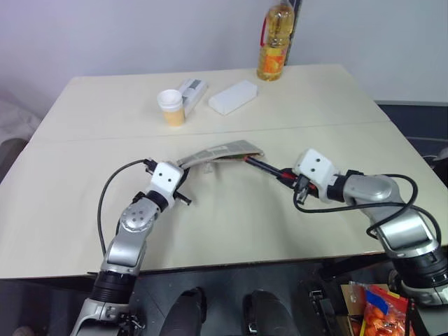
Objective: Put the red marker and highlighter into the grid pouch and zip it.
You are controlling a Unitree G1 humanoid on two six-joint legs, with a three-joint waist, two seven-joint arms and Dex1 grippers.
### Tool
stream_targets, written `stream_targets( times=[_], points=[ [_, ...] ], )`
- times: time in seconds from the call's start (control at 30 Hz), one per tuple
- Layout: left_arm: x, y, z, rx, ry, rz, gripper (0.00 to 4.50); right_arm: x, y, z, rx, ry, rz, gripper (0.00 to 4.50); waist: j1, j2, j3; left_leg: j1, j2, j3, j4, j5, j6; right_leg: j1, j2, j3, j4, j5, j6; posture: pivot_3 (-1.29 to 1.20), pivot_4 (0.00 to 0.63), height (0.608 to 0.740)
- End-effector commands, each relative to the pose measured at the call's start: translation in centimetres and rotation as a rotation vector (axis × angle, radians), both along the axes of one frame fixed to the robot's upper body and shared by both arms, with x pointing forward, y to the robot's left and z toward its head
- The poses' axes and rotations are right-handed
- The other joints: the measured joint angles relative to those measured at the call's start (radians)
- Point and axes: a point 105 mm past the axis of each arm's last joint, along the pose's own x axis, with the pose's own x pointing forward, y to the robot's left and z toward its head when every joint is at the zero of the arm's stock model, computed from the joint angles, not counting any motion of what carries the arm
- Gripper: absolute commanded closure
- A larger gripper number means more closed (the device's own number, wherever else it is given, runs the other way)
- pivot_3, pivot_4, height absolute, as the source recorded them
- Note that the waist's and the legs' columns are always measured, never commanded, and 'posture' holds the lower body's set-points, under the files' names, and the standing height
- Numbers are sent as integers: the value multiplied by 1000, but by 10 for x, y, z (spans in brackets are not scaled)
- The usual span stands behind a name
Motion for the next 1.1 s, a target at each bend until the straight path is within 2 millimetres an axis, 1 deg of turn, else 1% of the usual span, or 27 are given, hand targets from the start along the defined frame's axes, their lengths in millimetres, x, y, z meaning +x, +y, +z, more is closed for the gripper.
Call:
stream_targets(
  times=[0.03, 0.1, 0.23, 0.3, 0.4, 0.47, 0.6, 0.77, 0.8, 0.83, 0.9, 0.93, 0.97, 1.0, 1.1],
  points=[
    [-5, -5, 17, -1, -67, -41, 4500, 3, 2, 11, -30, -50, 7, 4153, 0, 0, 0, 0, 0, 0, 0, 0, 0, 0, 0, 0, 0, 0, 0, 0, 150, 740],
    [-7, -7, 16, -2, -66, -56, 4500, 3, 3, 10, -48, -54, 13, 4153, 0, 0, 0, 0, 0, 0, 0, 0, 0, 0, 0, 0, 0, 0, 0, 0, 150, 740],
    [-13, -16, 16, 12, -73, -124, 4500, 1, 10, 12, -146, -88, 70, 4153, 0, 0, 0, 0, 0, 0, 0, 0, 0, 0, 0, 0, 0, 0, 0, 0, 150, 740],
    [-15, -20, 17, 12, -77, -154, 4500, 1, 15, 15, -176, -107, 96, 4153, 0, 0, 0, 0, 0, 0, 0, 0, 0, 0, 0, 0, 0, 0, 0, 0, 150, 740],
    [-19, -27, 20, 21, -85, -207, 4500, 1, 27, 19, -304, -161, 169, 4153, -1, 0, 0, 0, 0, 0, 0, 0, 0, 0, 0, 0, 0, 0, 0, 0, 150, 740],
    [-20, -29, 21, 16, -87, -229, 4500, 1, 34, 21, -352, -186, 205, 4153, -1, 0, 0, 0, 0, 0, 0, 0, 0, 0, 0, 0, 0, 0, 0, 0, 150, 740],
    [-22, -34, 23, 11, -89, -260, 4500, 2, 52, 26, -367, -221, 258, 4153, -1, 0, 0, 0, 0, 0, 0, 0, 0, 0, 0, 0, 0, 0, 0, 0, 150, 740],
    [-22, -32, 22, 16, -82, -249, 4500, 3, 54, 27, -369, -221, 266, 4153, 1, 0, 0, 0, 0, -1, 0, 0, 0, 0, -1, 0, -1, 0, 0, 0, 150, 740],
    [-22, -30, 22, 15, -78, -240, 4500, 4, 54, 32, -356, -235, 256, 3141, 0, 0, 0, 0, 0, -1, 0, 0, 0, 0, -1, 0, -1, 0, 0, 0, 150, 740],
    [-22, -29, 21, 15, -74, -235, 4500, 4, 53, 35, -346, -246, 249, 2792, 0, 0, 0, 0, 0, -1, 0, 0, 0, 0, -1, 0, -1, 0, 0, 0, 150, 740],
    [-22, -27, 20, 9, -70, -225, 4500, 3, 54, 44, -286, -267, 242, 1766, 0, 0, 0, 0, 0, -1, 0, 0, 0, 0, -1, 0, -1, 0, 0, 0, 150, 740],
    [-21, -26, 20, 0, -66, -215, 4500, -1, 54, 52, -216, -257, 242, 1291, 0, 0, 0, 0, 0, -1, 0, 0, 0, 0, -1, 0, -1, 0, 0, 0, 150, 740],
    [-21, -25, 20, -7, -63, -207, 4500, -4, 54, 58, -167, -248, 244, 1291, 0, 0, 0, 0, 0, -1, 0, 0, 0, 0, -1, 0, -1, 0, 0, 0, 150, 740],
    [-20, -24, 20, -12, -60, -202, 4500, -7, 50, 65, -102, -235, 234, 1291, 0, 0, 0, 0, 0, -1, 0, 0, 0, 0, -1, 0, -1, 0, 0, 0, 150, 740],
    [-17, -24, 20, -14, -54, -192, 4500, -13, 38, 79, 24, -197, 204, 1291, 1, 0, 0, 0, 0, -1, 0, 0, 0, 0, -1, 0, -1, 0, 0, 0, 150, 740]
  ],
)
